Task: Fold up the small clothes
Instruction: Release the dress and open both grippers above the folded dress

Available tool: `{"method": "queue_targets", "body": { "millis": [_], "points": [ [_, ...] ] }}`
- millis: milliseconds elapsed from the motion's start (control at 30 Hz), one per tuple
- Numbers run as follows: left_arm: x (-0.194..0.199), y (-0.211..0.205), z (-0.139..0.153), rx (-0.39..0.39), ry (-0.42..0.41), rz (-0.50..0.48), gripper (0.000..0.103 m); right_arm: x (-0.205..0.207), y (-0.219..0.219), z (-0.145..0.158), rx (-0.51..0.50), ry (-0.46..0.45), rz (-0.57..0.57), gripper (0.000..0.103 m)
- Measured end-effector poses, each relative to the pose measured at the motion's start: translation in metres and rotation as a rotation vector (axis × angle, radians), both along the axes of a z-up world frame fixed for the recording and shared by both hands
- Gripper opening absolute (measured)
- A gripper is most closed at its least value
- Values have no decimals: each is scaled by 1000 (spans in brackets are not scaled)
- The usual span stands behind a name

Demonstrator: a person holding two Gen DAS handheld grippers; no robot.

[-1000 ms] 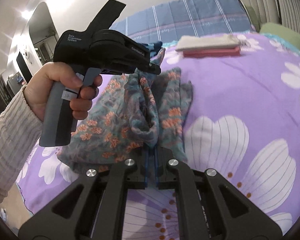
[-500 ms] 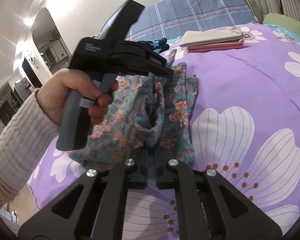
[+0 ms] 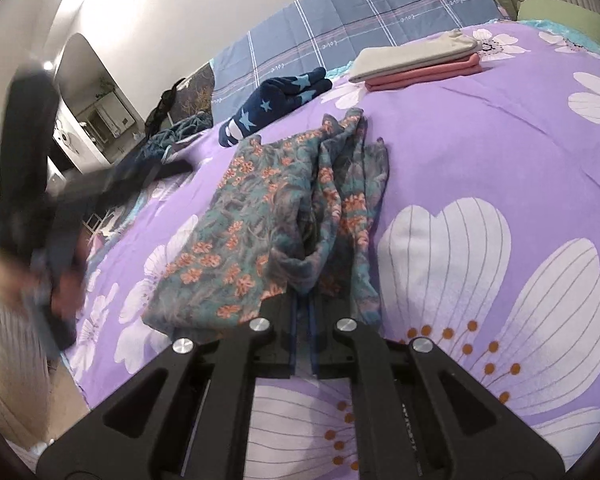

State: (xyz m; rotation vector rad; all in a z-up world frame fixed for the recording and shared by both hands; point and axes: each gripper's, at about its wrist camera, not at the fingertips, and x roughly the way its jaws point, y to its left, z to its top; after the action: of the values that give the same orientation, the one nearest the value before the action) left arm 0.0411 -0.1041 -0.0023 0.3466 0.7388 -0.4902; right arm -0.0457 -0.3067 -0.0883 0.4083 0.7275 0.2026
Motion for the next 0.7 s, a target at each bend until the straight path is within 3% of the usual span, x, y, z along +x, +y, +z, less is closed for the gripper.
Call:
{"method": "queue_targets", "body": {
  "millis": [133, 300, 400, 567, 700],
  "points": [
    [-42, 43, -23, -61, 76, 38, 82, 1, -4, 6, 48, -4, 11, 4],
    [-62, 48, -57, 4, 113, 61, 82, 0, -4, 14, 71, -9, 29, 4],
    [-56, 51, -69, -2, 140, 105, 82, 1, -5, 15, 97, -4, 24, 4],
    [-39, 51, -78, -23, 131, 191, 82, 0, -8, 17, 115, 0, 4, 4],
    [-39, 46, -83, 87, 41, 248, 82, -1, -10, 18, 120, 1, -16, 4]
  ]
}}
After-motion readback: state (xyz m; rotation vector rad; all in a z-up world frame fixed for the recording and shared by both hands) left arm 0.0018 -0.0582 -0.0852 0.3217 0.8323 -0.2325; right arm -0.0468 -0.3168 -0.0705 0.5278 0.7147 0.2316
